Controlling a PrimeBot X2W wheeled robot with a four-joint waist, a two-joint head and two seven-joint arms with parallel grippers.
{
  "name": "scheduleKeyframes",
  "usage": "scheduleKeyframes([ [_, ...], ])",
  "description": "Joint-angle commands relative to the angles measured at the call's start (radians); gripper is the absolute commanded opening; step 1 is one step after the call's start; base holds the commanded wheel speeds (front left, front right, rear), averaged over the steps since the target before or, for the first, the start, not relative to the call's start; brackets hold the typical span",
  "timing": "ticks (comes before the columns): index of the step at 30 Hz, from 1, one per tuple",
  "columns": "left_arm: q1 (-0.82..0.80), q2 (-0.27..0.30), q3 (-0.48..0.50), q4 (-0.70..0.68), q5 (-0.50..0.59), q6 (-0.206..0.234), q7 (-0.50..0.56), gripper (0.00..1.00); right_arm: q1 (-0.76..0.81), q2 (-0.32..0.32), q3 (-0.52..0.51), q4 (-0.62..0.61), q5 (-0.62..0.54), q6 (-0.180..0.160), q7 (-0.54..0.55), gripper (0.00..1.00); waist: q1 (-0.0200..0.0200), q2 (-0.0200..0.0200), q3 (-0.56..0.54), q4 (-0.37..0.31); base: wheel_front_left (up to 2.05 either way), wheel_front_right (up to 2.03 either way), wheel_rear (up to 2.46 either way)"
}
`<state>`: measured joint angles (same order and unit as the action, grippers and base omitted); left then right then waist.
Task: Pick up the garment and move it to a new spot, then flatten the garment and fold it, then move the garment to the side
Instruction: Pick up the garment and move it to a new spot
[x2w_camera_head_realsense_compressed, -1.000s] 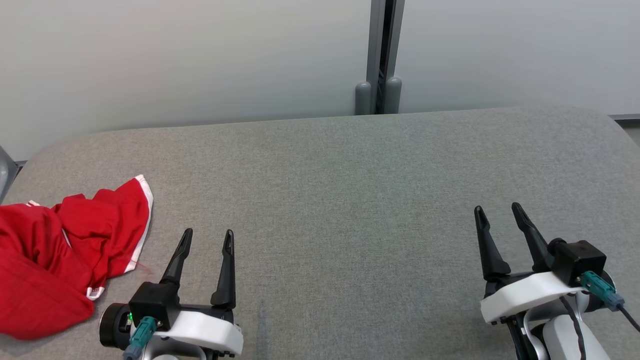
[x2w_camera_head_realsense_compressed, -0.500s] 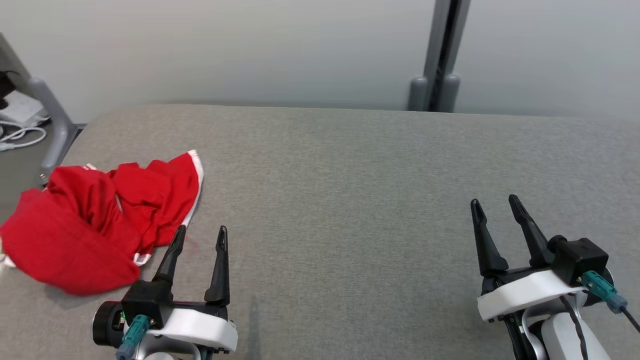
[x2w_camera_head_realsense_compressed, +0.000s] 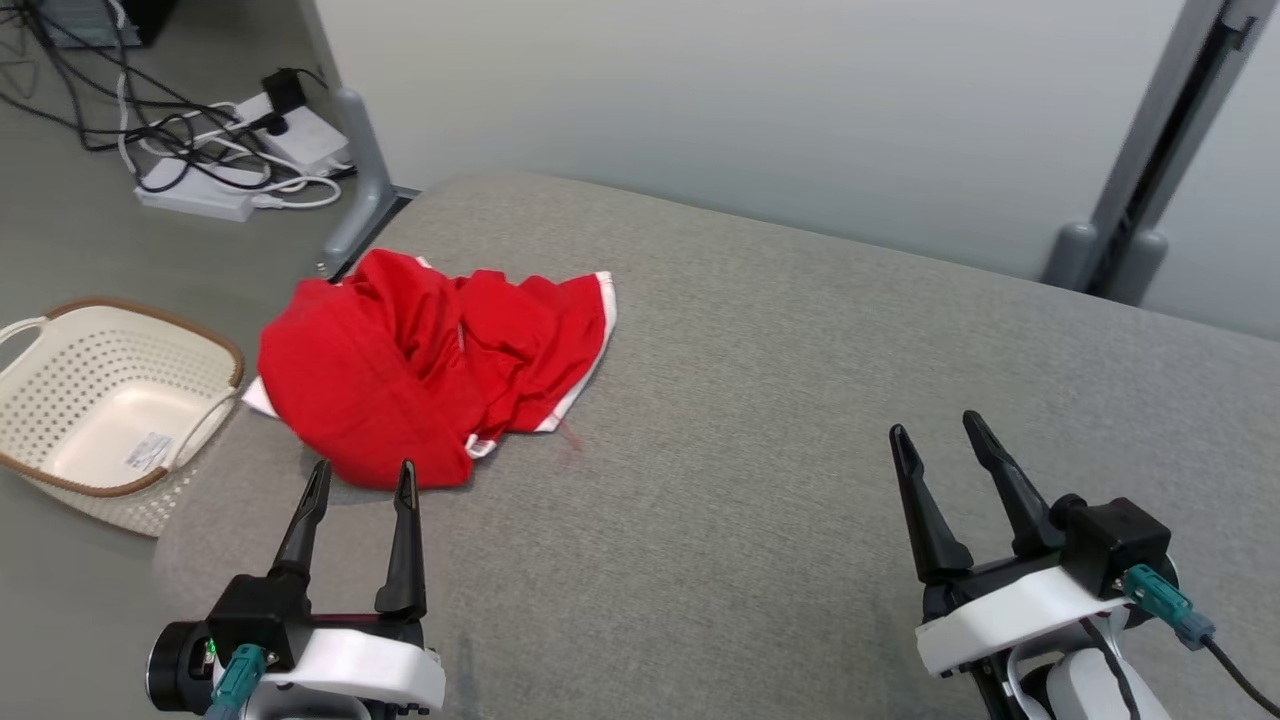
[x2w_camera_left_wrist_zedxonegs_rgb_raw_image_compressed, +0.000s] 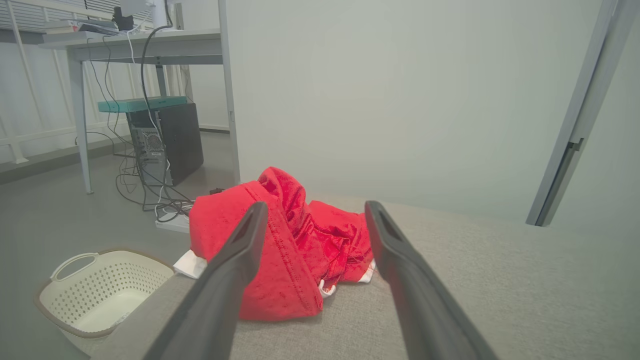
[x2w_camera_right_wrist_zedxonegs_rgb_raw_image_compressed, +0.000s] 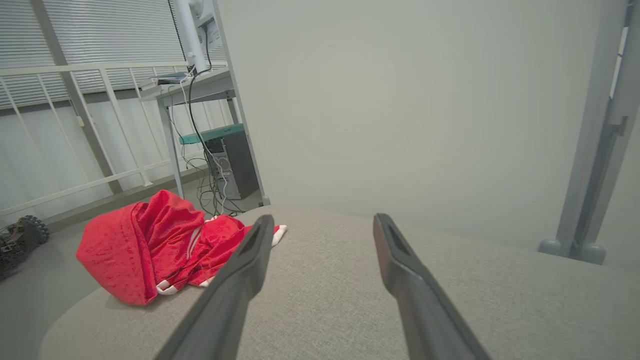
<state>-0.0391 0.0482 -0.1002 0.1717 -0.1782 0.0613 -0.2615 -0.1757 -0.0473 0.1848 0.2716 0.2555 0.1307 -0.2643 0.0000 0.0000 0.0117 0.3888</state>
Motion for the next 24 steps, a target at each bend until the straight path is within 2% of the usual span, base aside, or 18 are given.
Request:
scheduleKeyframes([
  [1,0.012,0.004,0.008,-0.003,0.007,-0.005,-0.004,1.00,0.011,-0.006,0.008,-0.004,0.011,0.000,-0.002,1.00,0.0000,0.0000,-0.027,0.069,0.00,0.00,0.00],
  [3,0.021,0.005,0.029,-0.011,0.012,-0.001,-0.004,1.00,0.011,-0.005,0.043,-0.004,0.018,0.000,-0.002,1.00,0.0000,0.0000,-0.030,0.102,0.00,0.00,0.00],
  [13,0.050,0.004,0.091,-0.064,-0.007,0.030,-0.004,1.00,-0.068,-0.006,0.154,0.040,0.042,0.000,-0.002,1.00,0.0000,0.0000,0.008,0.136,0.00,0.00,0.00],
  [24,0.062,0.004,0.106,-0.078,-0.017,0.040,-0.004,1.00,-0.090,-0.006,0.183,0.068,0.039,0.000,-0.002,1.00,0.0000,0.0000,0.011,0.139,0.00,0.00,0.00],
])
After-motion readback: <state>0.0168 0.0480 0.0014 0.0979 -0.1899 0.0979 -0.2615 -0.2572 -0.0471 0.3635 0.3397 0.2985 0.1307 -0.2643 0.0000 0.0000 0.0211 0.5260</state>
